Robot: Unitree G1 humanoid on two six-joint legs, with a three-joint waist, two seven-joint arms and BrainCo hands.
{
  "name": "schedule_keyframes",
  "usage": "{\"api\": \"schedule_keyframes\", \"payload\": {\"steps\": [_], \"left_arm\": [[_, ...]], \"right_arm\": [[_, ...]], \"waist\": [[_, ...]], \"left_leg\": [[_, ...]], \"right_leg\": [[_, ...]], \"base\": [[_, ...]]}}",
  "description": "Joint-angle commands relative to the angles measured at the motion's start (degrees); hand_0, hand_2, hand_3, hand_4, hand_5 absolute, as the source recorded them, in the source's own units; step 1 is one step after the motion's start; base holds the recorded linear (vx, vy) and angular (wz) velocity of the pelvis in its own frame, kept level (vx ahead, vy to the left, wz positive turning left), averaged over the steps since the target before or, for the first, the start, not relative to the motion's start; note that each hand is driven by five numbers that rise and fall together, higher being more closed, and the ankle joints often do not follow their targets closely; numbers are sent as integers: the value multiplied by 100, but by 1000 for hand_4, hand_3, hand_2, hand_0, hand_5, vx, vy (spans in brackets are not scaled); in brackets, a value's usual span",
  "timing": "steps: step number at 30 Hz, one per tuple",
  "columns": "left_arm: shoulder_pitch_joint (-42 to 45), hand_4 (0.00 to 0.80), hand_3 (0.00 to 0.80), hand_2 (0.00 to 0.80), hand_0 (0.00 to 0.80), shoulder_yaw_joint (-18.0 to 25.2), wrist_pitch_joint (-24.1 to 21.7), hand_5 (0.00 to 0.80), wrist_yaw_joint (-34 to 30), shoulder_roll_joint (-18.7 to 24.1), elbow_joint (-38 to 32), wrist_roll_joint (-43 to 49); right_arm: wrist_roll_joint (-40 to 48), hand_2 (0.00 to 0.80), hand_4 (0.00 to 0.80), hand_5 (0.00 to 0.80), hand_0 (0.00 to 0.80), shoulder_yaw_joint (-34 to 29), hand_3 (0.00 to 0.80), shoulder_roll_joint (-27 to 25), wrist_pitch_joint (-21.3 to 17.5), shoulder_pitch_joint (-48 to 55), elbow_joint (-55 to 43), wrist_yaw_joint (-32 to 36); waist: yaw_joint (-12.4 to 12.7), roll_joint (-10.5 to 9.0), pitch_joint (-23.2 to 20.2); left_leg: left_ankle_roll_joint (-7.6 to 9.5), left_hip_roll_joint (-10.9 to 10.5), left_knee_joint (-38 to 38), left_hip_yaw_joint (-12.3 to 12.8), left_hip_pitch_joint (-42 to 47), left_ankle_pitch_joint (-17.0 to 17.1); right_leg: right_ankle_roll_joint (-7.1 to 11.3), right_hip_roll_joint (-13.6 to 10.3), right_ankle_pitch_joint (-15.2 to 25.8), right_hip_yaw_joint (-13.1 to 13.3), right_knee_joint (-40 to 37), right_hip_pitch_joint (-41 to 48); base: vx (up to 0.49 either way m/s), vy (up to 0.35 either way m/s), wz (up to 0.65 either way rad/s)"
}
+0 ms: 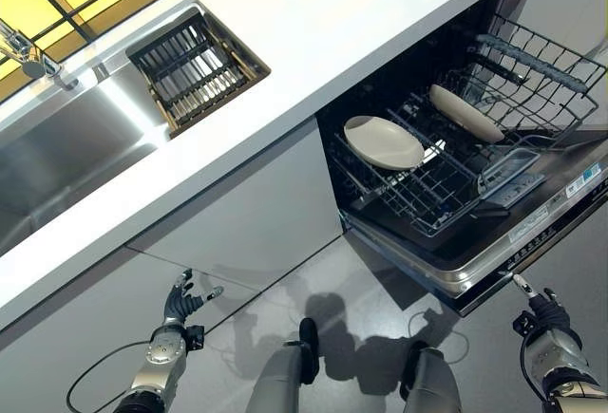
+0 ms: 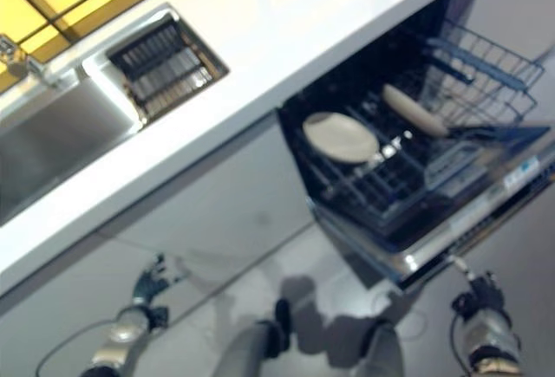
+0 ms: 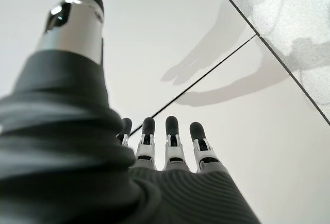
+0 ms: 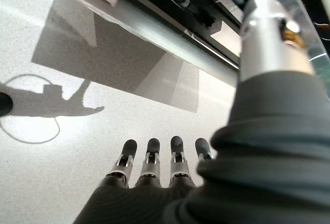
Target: Take plates into dishwasher
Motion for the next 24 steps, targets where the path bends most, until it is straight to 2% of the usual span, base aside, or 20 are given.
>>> {"api": "schedule_keyframes", "payload": {"steps": [1,4,5,6,8,9,10,11,13,24], "left_arm": [[100,0,0,0,0,42,-142,0,-8,220,-371,-80],[200,0,0,0,0,27,-132,0,-35,179,-402,-38],[219,0,0,0,0,20,-133,0,-42,168,-392,-15],[229,0,0,0,0,3,-119,0,-46,155,-375,2],[247,0,0,0,0,-32,-104,0,-49,140,-323,25],[283,0,0,0,0,-58,-96,0,-39,133,-314,35],[298,0,0,0,0,-62,-96,0,-31,124,-313,46],[315,0,0,0,0,-61,-104,0,-27,125,-306,54],[340,0,0,0,0,-53,-123,0,-26,130,-254,60],[332,0,0,0,0,-55,-223,0,-80,148,112,115]], "right_arm": [[153,0,0,0,0,85,0,92,-270,-491,-317,215],[197,0,0,0,0,64,0,171,-352,-502,-568,322],[229,0,0,0,0,78,0,214,-372,-514,-644,361],[251,0,0,0,0,91,0,246,-392,-523,-687,409],[344,0,0,0,0,127,0,319,-469,-573,-795,569],[456,0,0,0,0,169,0,387,-519,-627,-967,694],[474,0,0,0,0,187,0,415,-532,-625,-1034,701],[508,0,0,0,0,216,0,466,-579,-642,-1142,724],[620,0,0,0,0,293,0,598,-624,-656,-1375,757],[1191,0,0,0,0,438,0,847,-524,-819,-1702,1203]], "waist": [[298,168,86],[302,190,87],[321,222,94],[311,200,77],[322,212,56],[340,236,64],[331,214,42],[346,233,54],[350,221,22],[422,136,-134]], "left_leg": [[528,-322,46,358,208,-342],[507,-326,40,362,216,-329],[544,-280,-63,420,204,-142],[486,-318,-3,355,244,-298],[463,-309,-99,345,285,-225],[488,-266,-231,404,295,-31],[434,-298,-214,339,338,-156],[474,-259,-303,400,323,9],[452,-243,-431,389,368,84],[358,-272,-1190,307,741,473]], "right_leg": [[-170,28,654,440,1175,308],[-160,13,673,451,1139,328],[-252,-4,822,351,1051,306],[-149,2,705,441,1088,355],[-140,12,744,420,1006,377],[-216,15,872,315,887,360],[-126,41,771,391,887,411],[-204,37,898,300,812,379],[-186,88,959,276,680,396],[-58,269,1135,105,23,633]], "base": [[67,31,4],[54,47,-1],[54,22,-3],[71,28,-1],[76,24,-1],[63,16,-2],[0,0,0],[0,0,0],[-19,6,-1],[26,-4,-1]]}}
